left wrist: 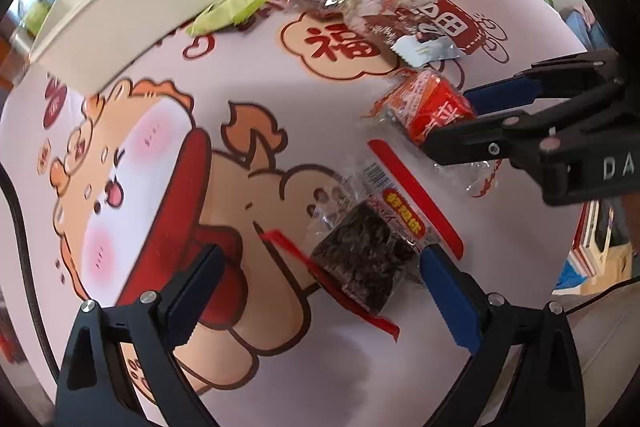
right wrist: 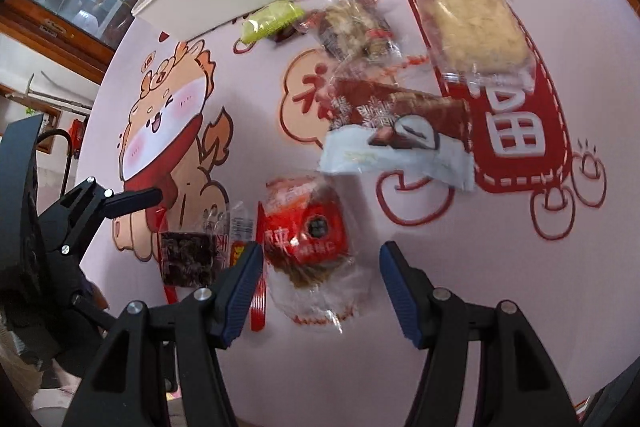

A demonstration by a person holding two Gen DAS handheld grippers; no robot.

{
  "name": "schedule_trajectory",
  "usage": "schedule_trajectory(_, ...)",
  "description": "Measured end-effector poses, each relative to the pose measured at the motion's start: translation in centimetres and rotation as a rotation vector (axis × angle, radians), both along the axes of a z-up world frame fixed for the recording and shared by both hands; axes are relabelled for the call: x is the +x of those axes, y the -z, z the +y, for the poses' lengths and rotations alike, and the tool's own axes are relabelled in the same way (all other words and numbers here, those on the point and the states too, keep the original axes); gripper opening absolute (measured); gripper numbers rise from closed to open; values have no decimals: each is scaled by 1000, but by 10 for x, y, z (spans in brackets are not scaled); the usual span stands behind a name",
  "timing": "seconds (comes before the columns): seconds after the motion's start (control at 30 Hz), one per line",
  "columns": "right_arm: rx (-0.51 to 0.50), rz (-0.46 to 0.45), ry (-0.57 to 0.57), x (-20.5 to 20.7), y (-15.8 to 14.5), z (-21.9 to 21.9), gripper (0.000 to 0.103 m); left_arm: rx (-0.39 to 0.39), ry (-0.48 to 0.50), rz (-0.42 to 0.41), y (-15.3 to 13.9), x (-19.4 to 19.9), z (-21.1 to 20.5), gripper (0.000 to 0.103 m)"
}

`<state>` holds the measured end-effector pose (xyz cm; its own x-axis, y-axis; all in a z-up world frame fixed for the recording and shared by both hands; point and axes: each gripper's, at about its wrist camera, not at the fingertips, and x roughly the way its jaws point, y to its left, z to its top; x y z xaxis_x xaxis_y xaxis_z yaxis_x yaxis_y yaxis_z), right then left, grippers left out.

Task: Organize snacks
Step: 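Grasp the red-striped dark snack pack with the left gripper while the right grasps the red wrapped pastry, then carry both snacks over the white bin and open both grippers to drop them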

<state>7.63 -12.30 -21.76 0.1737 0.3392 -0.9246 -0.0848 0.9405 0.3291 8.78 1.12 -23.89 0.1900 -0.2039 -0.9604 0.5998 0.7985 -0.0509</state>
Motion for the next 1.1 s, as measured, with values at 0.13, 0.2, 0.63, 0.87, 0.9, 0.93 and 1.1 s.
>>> schedule_trajectory(0.13, -67, -51, -38, -2, 0, 10, 56, -35, -58, 12, 4, -2, 10, 97)
schedule_trajectory(0.2, -82, -65, -54, -4, 0, 13, 51, -45, -77, 1, 2, -4, 12, 91)
schedule_trajectory(0.63, -77, -101, -69, -19, -7, 8, 43, -103, -174, -67, -12, -10, 12, 42)
schedule_trajectory(0.87, -38, -149, -56, -22, -34, -2, 42, -176, -239, -100, -52, -6, 29, 18)
schedule_trajectory(0.9, -34, -166, -55, -20, -41, -3, 42, -187, -246, -105, -58, -4, 31, 18)
schedule_trajectory(0.93, -33, -180, -55, -19, -47, -4, 42, -193, -253, -121, -66, -1, 32, 18)
schedule_trajectory(1.1, -24, -264, -74, -7, -79, -4, 42, -222, -288, -199, -98, 18, 28, 18)
